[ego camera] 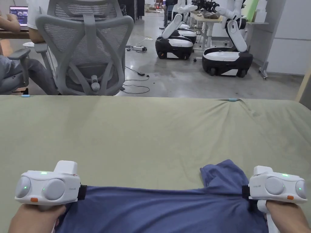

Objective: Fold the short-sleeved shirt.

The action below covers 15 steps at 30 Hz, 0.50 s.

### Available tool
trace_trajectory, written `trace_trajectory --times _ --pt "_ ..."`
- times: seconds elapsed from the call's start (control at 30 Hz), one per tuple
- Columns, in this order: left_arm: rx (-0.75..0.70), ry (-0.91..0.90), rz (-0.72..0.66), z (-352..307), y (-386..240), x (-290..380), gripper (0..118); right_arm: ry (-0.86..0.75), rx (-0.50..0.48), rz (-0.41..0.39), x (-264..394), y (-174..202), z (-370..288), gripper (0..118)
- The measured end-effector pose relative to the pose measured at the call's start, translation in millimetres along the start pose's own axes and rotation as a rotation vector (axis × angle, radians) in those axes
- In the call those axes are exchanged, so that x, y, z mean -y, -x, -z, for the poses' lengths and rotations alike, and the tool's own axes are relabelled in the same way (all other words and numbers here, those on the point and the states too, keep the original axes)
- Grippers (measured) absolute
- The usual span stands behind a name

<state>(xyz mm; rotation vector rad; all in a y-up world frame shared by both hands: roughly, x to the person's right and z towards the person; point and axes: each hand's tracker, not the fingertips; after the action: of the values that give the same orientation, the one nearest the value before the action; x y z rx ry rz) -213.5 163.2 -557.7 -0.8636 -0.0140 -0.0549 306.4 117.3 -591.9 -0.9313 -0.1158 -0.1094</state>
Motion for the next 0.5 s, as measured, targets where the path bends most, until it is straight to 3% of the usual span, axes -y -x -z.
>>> trace_trajectory --times 0.03,0.2,0.37,0.5 --pt "-0.002 -0.012 -0.008 -5 1 2 2 0.015 -0.041 0.021 4 -3 -7 2" --pt "0.02 -0.09 -0.029 -65 9 19 2 -0.131 -0.075 -0.03 27 -10 -95 2" --pt "0.048 -0.167 -0.027 -144 18 55 2 -0.252 -0.072 -0.099 70 -22 -195 2" --pt "0.087 -0.168 -0.035 -185 23 110 2 -0.255 -0.063 -0.146 126 -31 -236 2"
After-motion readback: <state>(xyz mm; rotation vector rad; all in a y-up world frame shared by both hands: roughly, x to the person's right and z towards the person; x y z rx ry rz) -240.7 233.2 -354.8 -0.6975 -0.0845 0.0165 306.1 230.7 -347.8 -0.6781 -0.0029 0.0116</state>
